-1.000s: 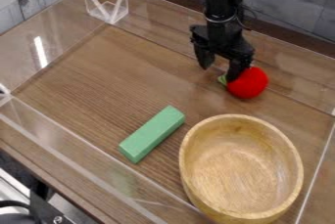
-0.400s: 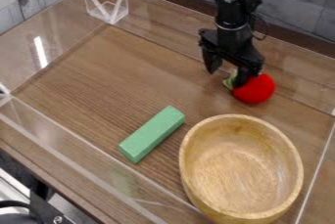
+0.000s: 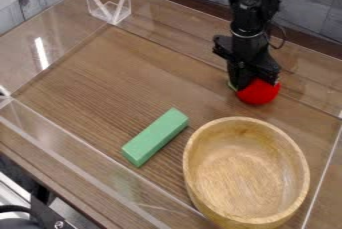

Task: Move the red fruit to the right

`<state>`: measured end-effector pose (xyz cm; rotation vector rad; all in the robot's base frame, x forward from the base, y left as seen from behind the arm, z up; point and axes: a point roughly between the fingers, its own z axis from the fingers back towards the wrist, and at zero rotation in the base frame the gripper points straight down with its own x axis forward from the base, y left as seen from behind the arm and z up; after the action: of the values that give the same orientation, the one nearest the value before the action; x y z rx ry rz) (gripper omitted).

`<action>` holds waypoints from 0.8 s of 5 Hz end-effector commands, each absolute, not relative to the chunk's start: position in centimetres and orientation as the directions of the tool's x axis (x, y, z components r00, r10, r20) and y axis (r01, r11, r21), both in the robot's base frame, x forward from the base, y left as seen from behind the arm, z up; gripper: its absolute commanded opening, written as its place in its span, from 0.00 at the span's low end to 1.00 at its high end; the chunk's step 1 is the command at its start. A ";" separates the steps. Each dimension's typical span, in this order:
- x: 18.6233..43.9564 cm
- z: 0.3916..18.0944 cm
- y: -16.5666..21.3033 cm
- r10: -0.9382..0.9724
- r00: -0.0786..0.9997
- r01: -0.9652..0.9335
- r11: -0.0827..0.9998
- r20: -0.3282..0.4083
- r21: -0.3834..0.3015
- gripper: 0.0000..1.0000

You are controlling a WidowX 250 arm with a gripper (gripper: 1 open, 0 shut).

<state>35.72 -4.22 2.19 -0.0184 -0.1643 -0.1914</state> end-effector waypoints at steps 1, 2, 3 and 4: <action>36.2 2.8 -4.2 -0.223 0.963 0.227 0.974 0.154 -0.010 1.00; 35.8 5.1 -4.0 -0.237 0.956 0.244 0.969 0.172 -0.025 1.00; 35.4 7.3 -3.7 -0.251 0.950 0.262 0.964 0.184 -0.037 1.00; 35.3 8.5 -3.2 -0.273 0.943 0.286 0.957 0.190 -0.041 1.00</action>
<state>34.10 -3.17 5.53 -0.0772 -0.0906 -0.2740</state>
